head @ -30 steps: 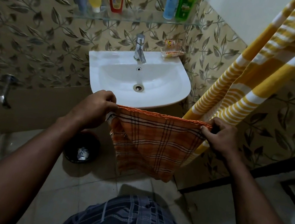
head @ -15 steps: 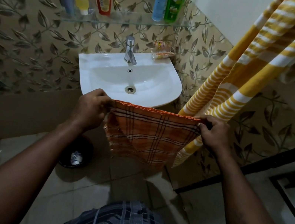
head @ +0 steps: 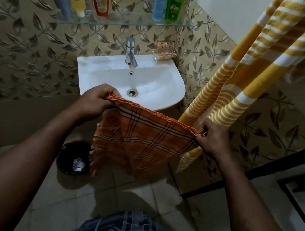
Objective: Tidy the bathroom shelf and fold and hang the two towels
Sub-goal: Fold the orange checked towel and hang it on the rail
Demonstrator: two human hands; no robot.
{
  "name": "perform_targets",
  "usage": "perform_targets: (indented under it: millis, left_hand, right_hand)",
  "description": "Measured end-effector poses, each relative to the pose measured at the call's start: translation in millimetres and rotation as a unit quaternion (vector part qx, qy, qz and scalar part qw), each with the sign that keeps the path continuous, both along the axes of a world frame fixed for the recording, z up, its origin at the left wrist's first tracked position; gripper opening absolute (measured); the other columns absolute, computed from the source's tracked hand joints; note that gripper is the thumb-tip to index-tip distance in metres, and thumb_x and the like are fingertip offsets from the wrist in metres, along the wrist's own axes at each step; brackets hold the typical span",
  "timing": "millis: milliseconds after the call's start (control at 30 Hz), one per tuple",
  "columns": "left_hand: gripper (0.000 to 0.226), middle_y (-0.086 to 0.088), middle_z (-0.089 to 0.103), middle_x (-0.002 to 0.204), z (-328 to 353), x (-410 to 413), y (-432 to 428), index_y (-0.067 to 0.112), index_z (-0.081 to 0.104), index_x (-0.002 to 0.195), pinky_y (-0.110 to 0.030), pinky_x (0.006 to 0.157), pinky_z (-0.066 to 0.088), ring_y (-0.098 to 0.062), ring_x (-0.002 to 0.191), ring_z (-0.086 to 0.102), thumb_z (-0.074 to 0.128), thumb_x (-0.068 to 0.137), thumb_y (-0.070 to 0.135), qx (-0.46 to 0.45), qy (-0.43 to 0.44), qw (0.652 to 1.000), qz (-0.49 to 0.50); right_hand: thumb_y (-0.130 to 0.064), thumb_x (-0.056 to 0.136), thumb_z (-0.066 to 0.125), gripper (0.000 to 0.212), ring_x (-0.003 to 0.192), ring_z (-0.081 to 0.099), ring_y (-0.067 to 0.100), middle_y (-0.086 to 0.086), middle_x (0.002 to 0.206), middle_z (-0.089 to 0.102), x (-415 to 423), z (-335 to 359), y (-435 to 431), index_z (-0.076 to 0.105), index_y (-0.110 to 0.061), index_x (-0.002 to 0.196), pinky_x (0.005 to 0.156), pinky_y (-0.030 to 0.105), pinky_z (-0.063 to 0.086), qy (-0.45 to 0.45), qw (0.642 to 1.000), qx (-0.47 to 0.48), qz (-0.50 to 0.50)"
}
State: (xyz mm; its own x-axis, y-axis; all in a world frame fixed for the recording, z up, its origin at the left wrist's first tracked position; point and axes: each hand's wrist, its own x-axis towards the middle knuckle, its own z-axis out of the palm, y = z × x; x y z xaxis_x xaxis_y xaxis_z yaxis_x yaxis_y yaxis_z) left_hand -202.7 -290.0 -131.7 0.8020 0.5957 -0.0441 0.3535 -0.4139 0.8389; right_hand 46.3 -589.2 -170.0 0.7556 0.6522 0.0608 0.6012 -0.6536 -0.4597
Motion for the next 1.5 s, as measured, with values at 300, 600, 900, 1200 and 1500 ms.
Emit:
perform_targets:
  millis: [300, 600, 900, 1200, 1500]
  left_hand:
    - [0.007, 0.003, 0.076, 0.082, -19, 9, -8, 0.027, 0.075, 0.083, -0.041, 0.077, 0.059, -0.019, 0.078, 0.070, 0.075, 0.090, 0.029, -0.031, -0.045, 0.994, 0.097]
    - [0.016, -0.002, 0.075, 0.081, -17, 18, -18, 0.022, 0.073, 0.079, -0.038, 0.079, 0.058, -0.018, 0.079, 0.071, 0.073, 0.096, 0.020, -0.101, -0.081, 0.984, 0.125]
    - [0.020, 0.005, 0.075, 0.071, -11, 25, -29, 0.023, 0.077, 0.077, -0.031, 0.073, 0.056, -0.010, 0.068, 0.070, 0.073, 0.096, 0.019, -0.107, -0.090, 0.985, 0.106]
    - [0.017, 0.003, 0.073, 0.071, -4, 35, -38, 0.022, 0.075, 0.077, -0.043, 0.071, 0.059, -0.018, 0.068, 0.070, 0.073, 0.094, 0.022, -0.097, -0.114, 0.980, 0.134]
    - [0.014, -0.013, 0.076, 0.079, 9, 61, -71, 0.017, 0.075, 0.082, -0.064, 0.073, 0.061, -0.042, 0.080, 0.075, 0.072, 0.089, 0.029, -0.152, -0.125, 0.970, 0.141]
  right_hand:
    - [-0.018, 0.090, 0.049, 0.030, 0.103, 0.062, 0.036, 0.013, 0.109, 0.066, -8, -3, 18, 0.079, -0.013, 0.092, 0.074, 0.038, 0.046, 0.012, 0.997, -0.070, -0.002]
    - [-0.040, 0.081, 0.056, 0.034, 0.082, 0.057, 0.027, 0.008, 0.084, 0.061, -3, -2, 17, 0.065, -0.007, 0.079, 0.066, 0.036, 0.033, 0.079, 0.996, 0.029, -0.015]
    - [-0.023, 0.095, 0.068, 0.015, 0.092, 0.069, 0.034, 0.013, 0.095, 0.077, 15, -9, 12, 0.079, -0.012, 0.096, 0.071, 0.035, 0.050, -0.032, 0.999, -0.006, -0.032]
    - [-0.025, 0.090, 0.069, 0.012, 0.088, 0.069, 0.033, 0.009, 0.093, 0.075, 19, -6, 19, 0.076, -0.018, 0.098, 0.068, 0.034, 0.052, -0.105, 0.984, 0.031, -0.140]
    - [-0.018, 0.085, 0.082, 0.011, 0.086, 0.072, 0.010, -0.002, 0.095, 0.079, -91, 12, 68, 0.080, -0.017, 0.096, 0.081, 0.019, 0.053, -0.029, 0.964, 0.219, 0.146]
